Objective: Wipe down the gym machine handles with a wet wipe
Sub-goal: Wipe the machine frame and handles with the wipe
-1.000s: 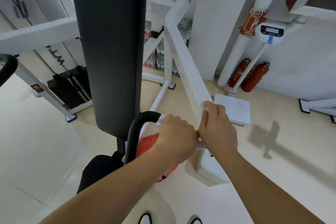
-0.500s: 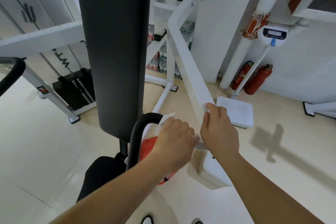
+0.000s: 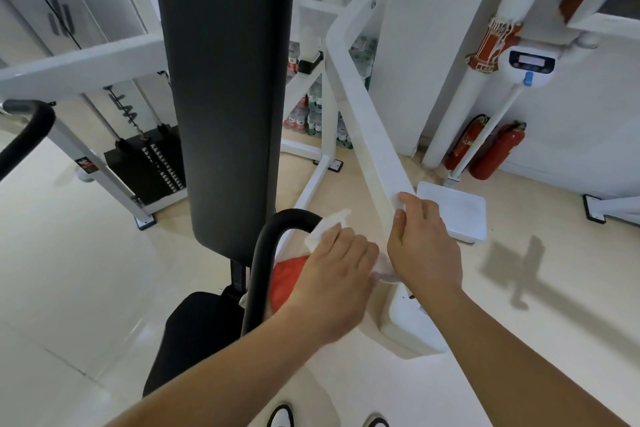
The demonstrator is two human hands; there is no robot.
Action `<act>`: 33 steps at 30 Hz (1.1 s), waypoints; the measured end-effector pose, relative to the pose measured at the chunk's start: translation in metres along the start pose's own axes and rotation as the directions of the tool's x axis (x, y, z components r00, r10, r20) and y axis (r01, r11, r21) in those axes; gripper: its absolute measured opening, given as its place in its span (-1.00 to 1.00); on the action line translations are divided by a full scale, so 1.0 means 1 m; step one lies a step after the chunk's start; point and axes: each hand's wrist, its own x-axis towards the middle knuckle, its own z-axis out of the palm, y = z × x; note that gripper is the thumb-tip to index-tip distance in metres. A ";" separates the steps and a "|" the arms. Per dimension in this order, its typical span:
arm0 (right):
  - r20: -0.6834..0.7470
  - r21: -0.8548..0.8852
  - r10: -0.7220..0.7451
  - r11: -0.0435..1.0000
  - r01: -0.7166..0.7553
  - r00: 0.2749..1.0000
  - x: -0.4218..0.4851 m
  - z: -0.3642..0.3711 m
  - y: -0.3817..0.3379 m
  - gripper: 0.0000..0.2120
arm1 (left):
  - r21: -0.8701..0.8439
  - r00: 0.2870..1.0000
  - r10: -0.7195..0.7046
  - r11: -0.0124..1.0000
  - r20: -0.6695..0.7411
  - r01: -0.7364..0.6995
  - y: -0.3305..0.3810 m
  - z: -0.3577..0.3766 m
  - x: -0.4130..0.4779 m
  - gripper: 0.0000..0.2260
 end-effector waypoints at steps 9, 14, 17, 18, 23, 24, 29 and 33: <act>-0.014 0.037 -0.009 0.999 0.009 1.000 0.001 0.006 0.001 -0.68 | 0.062 0.957 -0.213 0.977 0.195 0.204 -0.028 -0.048 0.069 -0.69; -0.019 0.009 -0.021 1.000 0.021 1.000 0.001 0.004 0.001 -0.69 | 0.039 1.000 -0.024 0.999 -0.008 0.024 -0.012 -0.016 0.010 -0.73; -0.008 -0.004 -0.007 1.000 0.007 1.000 0.002 0.003 -0.001 -0.69 | -0.013 0.993 0.065 0.998 -0.101 -0.067 -0.029 0.005 -0.002 -0.67; -0.008 -0.004 -0.011 1.000 0.011 1.000 0.002 0.003 -0.001 -0.69 | 0.030 0.993 0.080 0.997 -0.083 -0.078 -0.037 -0.002 0.004 -0.70; 0.012 0.031 0.023 0.999 -0.023 1.000 0.003 0.004 -0.003 -0.68 | 0.108 0.983 -0.073 0.993 0.169 0.055 -0.065 -0.050 0.062 -0.60; 0.010 0.029 0.031 0.999 -0.031 0.999 0.003 0.003 -0.004 -0.68 | 0.100 0.972 -0.081 0.993 0.220 0.060 -0.066 -0.053 0.068 -0.57; -0.017 -0.069 -0.233 0.971 0.231 0.972 -0.009 0.004 -0.001 -0.69 | 0.102 0.995 -0.097 0.990 -0.036 0.100 -0.068 -0.035 0.036 -0.71; 0.139 -0.122 -0.246 0.957 0.263 0.959 -0.013 0.004 -0.002 -0.52 | -0.224 0.931 -0.265 0.952 -0.252 0.211 -0.083 -0.012 0.008 -0.61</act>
